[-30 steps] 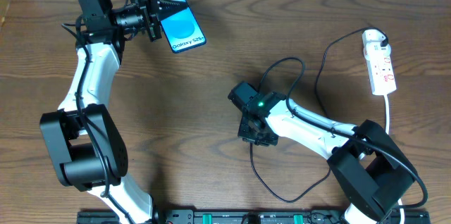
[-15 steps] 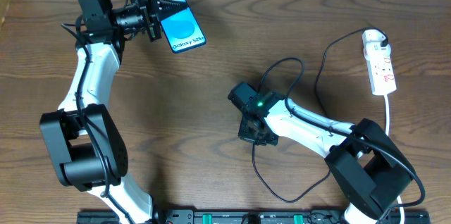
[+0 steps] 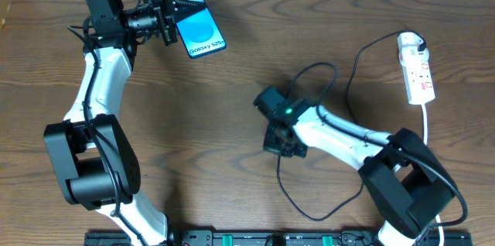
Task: Plug charger to phone and switch on socket
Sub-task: 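Lift the cable connector up toward the phone's bottom edge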
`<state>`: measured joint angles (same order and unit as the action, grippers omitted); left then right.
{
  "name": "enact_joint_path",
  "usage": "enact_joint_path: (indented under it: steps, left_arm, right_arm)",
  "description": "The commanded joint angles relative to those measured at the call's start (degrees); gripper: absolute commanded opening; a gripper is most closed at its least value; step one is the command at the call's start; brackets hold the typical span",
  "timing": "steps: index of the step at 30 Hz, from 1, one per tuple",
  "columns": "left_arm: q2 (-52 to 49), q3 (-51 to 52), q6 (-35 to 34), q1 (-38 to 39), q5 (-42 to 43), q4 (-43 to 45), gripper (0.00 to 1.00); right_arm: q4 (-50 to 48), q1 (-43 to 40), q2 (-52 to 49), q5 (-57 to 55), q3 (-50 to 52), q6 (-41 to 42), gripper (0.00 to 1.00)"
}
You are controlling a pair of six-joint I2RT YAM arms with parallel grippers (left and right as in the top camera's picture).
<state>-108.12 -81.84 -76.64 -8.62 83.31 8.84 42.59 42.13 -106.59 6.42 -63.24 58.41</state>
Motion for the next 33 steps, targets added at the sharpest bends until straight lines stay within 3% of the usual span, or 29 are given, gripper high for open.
enact_joint_path:
  steps: [1,4,11,14,20,25,33]
  left_arm:
    - [0.9,0.0,0.1,-0.2,1.8,0.3,0.07]
    - [0.9,0.0,0.1,-0.2,1.8,0.3,0.07]
    - [0.9,0.0,0.3,0.0,1.7,0.3,0.07]
    - [0.9,0.0,2.8,0.4,0.5,0.3,0.07]
    - [0.9,0.0,16.6,0.7,-1.5,0.3,0.07]
    - [0.9,0.0,17.0,0.7,-2.1,5.2,0.08]
    - [0.9,0.0,13.5,2.0,-2.2,20.0,0.07]
  right_arm:
    - [-0.3,-5.1,-1.6,2.5,-1.2,-5.0,0.01]
    - [-3.2,-10.0,-1.6,10.4,-1.8,-12.5,0.01]
    - [-20.1,-19.8,-1.6,44.1,-1.8,-38.0,0.01]
    - [-25.9,-21.7,-1.6,54.9,-1.8,-44.3,0.01]
    - [-38.3,-22.6,-1.6,66.2,-1.8,-44.8,0.01]
    - [-49.9,-22.5,-1.6,77.0,-1.8,-43.7,0.01]
    - [-66.7,-22.5,-1.6,78.0,-1.8,-30.3,0.01]
